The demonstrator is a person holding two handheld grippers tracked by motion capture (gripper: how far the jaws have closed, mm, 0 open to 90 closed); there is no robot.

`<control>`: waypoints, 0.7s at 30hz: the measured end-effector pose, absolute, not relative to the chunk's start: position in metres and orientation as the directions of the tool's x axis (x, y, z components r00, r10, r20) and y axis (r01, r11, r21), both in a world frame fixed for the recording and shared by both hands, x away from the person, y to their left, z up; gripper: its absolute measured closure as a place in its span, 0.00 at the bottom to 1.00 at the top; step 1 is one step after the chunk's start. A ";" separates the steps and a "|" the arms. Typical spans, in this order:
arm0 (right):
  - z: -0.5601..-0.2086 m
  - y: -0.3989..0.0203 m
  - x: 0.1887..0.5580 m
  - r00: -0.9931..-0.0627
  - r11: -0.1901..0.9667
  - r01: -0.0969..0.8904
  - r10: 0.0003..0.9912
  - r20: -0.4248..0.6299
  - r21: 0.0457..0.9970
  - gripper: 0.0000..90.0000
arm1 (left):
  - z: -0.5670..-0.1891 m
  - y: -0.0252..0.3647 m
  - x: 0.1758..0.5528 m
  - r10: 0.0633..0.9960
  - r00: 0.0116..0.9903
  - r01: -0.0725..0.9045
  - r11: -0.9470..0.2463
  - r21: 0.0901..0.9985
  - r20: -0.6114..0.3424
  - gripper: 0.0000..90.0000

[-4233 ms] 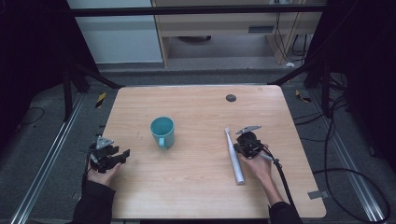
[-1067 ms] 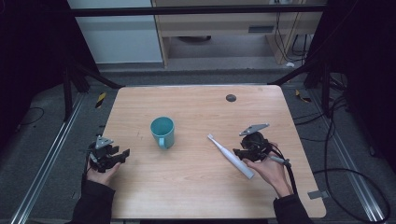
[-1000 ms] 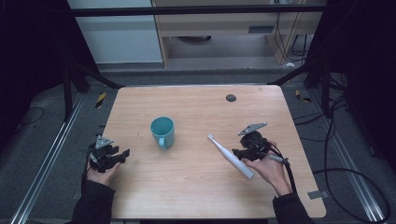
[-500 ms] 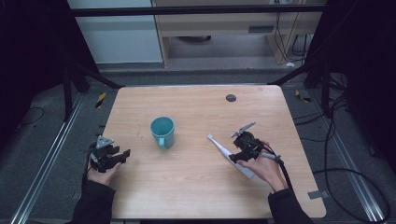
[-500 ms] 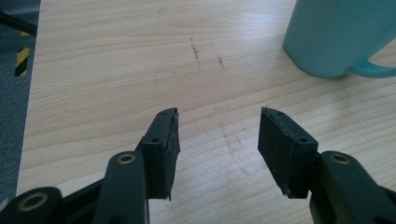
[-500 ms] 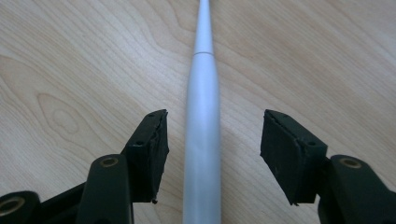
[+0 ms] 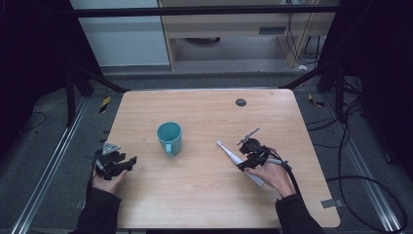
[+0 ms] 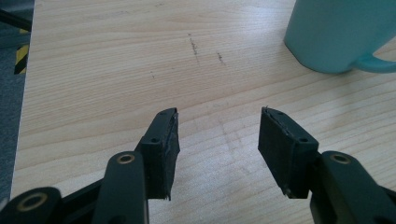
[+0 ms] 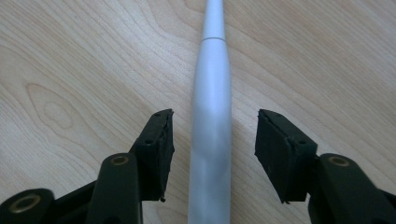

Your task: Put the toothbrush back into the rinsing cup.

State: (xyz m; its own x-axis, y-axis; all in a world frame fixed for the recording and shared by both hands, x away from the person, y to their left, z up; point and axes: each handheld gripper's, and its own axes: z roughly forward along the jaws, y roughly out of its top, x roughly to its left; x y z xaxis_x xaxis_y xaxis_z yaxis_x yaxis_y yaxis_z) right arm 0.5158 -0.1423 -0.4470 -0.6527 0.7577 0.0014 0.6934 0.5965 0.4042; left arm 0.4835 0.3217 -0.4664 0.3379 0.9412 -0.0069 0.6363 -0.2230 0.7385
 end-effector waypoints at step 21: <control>-0.465 -0.136 0.525 -0.670 0.638 0.715 0.742 0.022 0.286 0.65 | -0.467 0.321 0.483 0.940 0.340 0.634 -0.227 0.739 -0.004 0.53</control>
